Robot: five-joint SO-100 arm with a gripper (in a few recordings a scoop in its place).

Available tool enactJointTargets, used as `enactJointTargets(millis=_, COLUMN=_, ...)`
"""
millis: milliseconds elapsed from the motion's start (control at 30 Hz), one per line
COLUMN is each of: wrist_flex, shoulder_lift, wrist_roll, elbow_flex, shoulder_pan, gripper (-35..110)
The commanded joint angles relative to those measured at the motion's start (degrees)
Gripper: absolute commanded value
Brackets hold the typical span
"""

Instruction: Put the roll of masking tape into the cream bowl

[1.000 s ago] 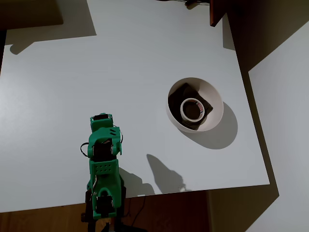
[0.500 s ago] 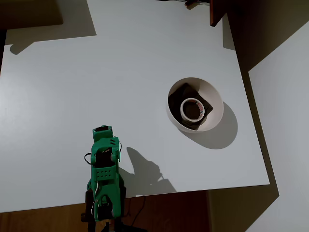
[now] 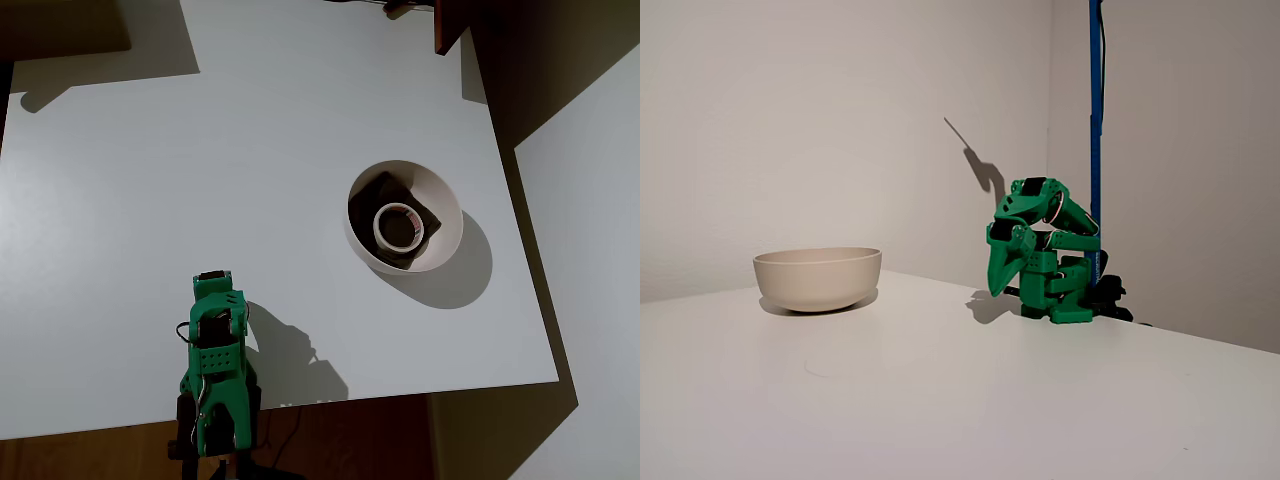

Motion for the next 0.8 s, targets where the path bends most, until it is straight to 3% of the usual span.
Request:
enactJointTargets(millis=0, wrist_flex=2.20, shoulder_lift=0.26, wrist_roll=0.18, elbow_flex=-0.35, shoulder_pan=-1.14, gripper=-8)
enactJointTargets(millis=767, wrist_flex=4.13, shoulder_lift=0.26, wrist_roll=-1.05, elbow_flex=-0.70, shoulder_pan=-1.05, gripper=-6)
